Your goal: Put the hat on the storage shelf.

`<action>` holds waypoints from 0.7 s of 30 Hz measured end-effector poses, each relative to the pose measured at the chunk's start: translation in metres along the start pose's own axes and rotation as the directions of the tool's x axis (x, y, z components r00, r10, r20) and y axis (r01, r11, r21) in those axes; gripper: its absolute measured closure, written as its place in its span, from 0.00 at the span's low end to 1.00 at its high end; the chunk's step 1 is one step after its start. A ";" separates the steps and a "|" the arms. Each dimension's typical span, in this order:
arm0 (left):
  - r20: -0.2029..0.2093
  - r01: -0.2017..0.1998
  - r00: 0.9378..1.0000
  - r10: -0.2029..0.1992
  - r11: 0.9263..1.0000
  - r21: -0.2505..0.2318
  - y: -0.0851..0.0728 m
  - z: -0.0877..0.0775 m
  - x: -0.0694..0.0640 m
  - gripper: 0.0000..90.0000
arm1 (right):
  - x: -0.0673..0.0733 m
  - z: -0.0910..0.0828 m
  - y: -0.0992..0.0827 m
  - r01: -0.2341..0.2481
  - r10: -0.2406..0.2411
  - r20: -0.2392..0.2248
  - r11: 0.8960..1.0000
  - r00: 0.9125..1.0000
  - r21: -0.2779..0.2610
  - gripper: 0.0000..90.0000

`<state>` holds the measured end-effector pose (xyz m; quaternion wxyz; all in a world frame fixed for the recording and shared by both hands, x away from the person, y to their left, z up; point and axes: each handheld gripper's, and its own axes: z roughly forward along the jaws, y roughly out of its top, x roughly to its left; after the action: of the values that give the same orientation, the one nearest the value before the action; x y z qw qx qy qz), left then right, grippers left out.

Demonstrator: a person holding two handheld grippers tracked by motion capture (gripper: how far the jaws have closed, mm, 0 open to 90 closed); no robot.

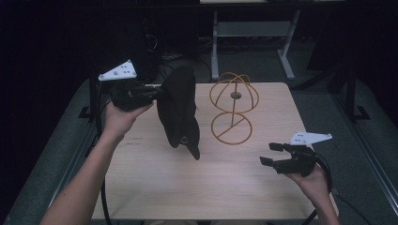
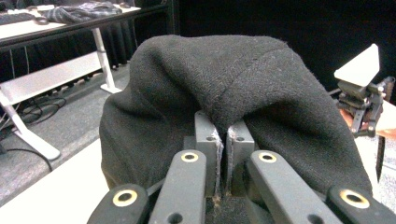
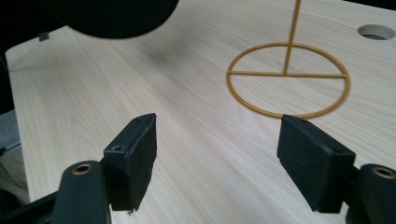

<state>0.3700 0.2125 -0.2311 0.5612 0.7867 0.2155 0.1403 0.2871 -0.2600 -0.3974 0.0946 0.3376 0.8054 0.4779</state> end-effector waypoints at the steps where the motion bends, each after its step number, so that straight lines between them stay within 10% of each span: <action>1: 0.000 0.000 1.000 0.000 1.000 0.000 0.000 0.000 0.000 0.96 | 0.000 0.000 0.000 0.000 0.000 0.000 1.000 1.000 0.000 0.31; 21: 0.009 -0.023 1.000 0.022 0.999 0.041 0.049 0.049 0.021 0.96 | -0.011 -0.014 -0.005 -0.031 0.031 0.017 0.999 0.999 -0.032 0.30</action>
<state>0.4200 0.1695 -0.2014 0.5443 0.8010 0.2072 0.1389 0.2868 -0.2784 -0.3959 0.0997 0.3527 0.7916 0.4889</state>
